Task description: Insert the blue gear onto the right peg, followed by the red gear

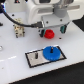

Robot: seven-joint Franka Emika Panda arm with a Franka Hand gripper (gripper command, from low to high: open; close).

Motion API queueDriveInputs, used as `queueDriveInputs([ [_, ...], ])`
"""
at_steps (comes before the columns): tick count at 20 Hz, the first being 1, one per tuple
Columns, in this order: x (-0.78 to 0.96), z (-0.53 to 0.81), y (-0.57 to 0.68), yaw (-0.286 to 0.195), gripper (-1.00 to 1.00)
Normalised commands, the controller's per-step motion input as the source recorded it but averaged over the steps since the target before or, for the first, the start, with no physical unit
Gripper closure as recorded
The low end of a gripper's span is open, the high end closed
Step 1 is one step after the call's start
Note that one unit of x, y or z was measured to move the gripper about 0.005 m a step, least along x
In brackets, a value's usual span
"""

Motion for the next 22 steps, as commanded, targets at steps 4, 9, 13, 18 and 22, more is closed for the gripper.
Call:
queueDriveInputs([
  [4, -0.65, -0.2, -0.01, 0.0, -1.0],
  [9, -0.66, -0.13, -0.06, 0.0, 1.0],
  [13, -0.55, -0.17, -0.09, 0.0, 1.0],
  [18, -0.05, -0.08, -0.05, 0.0, 1.0],
  [22, 0.02, 0.1, -0.01, 0.0, 1.0],
])
